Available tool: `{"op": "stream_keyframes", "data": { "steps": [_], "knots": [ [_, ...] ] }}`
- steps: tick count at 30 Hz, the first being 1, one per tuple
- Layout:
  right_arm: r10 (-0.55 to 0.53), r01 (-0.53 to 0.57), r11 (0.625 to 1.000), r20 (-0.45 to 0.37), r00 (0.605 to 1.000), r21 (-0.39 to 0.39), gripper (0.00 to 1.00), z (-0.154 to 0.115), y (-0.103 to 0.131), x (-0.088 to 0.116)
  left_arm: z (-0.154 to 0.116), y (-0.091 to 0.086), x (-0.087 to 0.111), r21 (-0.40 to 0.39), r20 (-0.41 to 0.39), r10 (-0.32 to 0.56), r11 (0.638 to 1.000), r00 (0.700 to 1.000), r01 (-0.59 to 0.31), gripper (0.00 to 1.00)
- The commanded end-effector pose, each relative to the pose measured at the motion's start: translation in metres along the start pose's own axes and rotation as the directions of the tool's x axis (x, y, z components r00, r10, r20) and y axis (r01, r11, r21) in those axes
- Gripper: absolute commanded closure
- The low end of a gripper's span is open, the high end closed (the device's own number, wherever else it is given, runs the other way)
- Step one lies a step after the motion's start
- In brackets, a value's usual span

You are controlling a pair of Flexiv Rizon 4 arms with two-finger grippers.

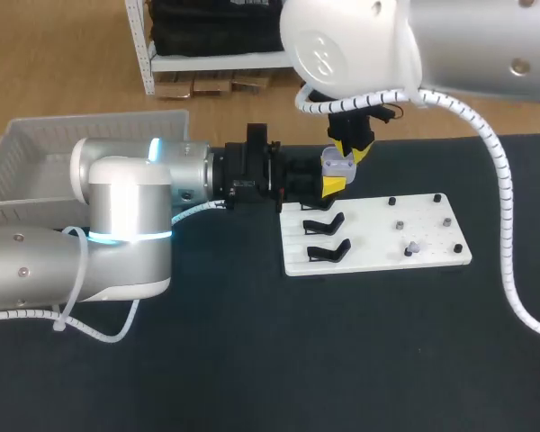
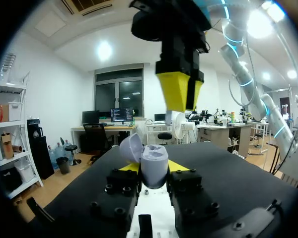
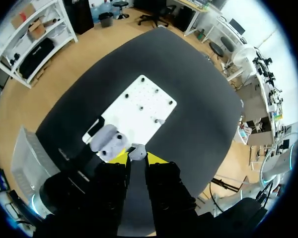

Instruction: Pick up each earbud case from the left stands, insert the matching earbuds, close the lid, and place the case in the box.

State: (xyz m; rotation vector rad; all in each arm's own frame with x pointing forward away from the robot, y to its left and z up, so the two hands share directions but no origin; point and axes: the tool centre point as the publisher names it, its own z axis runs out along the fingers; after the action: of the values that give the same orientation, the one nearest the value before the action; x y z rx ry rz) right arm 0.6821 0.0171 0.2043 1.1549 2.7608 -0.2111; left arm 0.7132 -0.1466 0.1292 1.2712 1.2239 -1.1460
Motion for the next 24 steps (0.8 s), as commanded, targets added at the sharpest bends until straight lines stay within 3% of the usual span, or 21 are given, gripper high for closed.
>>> {"op": "stream_keyframes", "data": {
  "steps": [1, 24],
  "knots": [
    [-0.012, 0.012, 1.0, -0.024, 1.0, 0.018, 1.0, 0.001, 0.017, -0.004, 0.0, -0.002, 0.001, -0.01, 0.005, 0.005, 1.0, 1.0, -0.005, 1.0],
    [-0.062, 0.062, 0.998, -0.034, 0.998, 0.007, 1.0, 0.018, 0.013, -0.001, 0.0, -0.002, 0.001, -0.01, 0.005, 0.005, 1.0, 1.0, -0.005, 1.0]
  ]
}}
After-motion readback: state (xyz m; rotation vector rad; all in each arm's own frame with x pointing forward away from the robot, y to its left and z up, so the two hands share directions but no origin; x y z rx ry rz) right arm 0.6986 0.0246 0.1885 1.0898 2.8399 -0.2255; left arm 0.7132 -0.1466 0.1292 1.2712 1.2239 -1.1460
